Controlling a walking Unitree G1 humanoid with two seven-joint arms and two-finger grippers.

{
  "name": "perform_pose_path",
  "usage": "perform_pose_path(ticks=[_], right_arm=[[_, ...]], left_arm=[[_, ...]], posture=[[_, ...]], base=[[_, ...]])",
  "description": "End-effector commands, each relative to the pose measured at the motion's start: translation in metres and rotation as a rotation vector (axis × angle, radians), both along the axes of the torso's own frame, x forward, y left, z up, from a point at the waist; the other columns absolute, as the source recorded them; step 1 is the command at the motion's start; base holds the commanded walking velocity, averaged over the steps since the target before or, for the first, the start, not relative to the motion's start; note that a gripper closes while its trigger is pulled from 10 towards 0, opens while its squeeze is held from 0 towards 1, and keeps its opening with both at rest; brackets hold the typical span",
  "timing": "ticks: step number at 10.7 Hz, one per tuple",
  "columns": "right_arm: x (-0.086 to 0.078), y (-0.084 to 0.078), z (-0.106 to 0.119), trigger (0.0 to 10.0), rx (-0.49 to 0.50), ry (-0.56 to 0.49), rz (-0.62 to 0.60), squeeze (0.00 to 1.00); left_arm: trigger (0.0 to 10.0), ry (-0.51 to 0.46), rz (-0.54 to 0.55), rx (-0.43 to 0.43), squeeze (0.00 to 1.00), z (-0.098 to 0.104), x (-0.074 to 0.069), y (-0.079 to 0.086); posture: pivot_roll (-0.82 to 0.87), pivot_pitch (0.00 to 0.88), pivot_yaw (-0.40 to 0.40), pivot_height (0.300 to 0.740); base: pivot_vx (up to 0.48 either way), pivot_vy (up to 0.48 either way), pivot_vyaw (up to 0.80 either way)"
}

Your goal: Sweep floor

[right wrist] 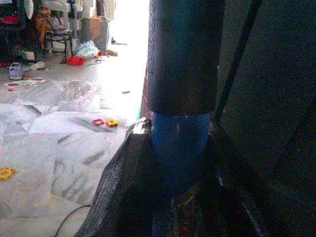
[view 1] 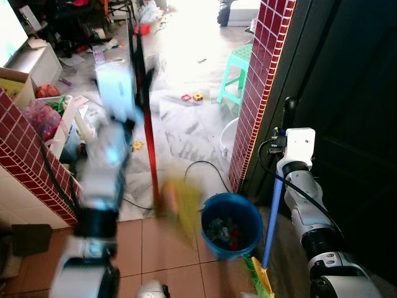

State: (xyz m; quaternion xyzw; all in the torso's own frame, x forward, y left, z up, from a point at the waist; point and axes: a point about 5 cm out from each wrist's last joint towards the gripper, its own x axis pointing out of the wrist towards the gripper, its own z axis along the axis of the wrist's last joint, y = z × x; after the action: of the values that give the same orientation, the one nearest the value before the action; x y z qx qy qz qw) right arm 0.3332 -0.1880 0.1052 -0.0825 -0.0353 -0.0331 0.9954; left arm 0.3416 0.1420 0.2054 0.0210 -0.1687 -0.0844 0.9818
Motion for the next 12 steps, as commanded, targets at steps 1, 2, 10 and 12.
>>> perform_pose_path(ticks=[1, 2, 10, 12], right_arm=[[0.002, 0.001, 0.003, 10.0, -0.029, -0.011, 0.018, 0.00], [0.002, 0.001, 0.003, 10.0, -0.030, -0.010, 0.018, 0.00], [0.004, 0.004, 0.005, 10.0, -0.022, -0.019, 0.012, 0.00], [0.004, 0.005, 0.003, 10.0, -0.019, -0.019, 0.013, 0.00]], left_arm=[[10.0, -0.143, 0.032, -0.032, 0.00, 0.033, -0.002, 0.007], [10.0, -0.168, 0.047, -0.039, 0.00, 0.040, 0.000, 0.010], [10.0, -0.353, -0.025, -0.152, 0.00, 0.081, -0.001, -0.033], [10.0, -0.367, -0.142, -0.152, 0.00, 0.066, -0.012, -0.079]], posture=[[-0.12, 0.000, 0.032, 0.740], [-0.12, 0.000, 0.032, 0.740], [-0.13, 0.000, 0.048, 0.740], [-0.14, 0.000, 0.056, 0.740]], base=[[0.000, 0.000, 0.00], [0.000, 0.000, 0.00], [0.000, 0.000, 0.00], [0.000, 0.000, 0.00]])
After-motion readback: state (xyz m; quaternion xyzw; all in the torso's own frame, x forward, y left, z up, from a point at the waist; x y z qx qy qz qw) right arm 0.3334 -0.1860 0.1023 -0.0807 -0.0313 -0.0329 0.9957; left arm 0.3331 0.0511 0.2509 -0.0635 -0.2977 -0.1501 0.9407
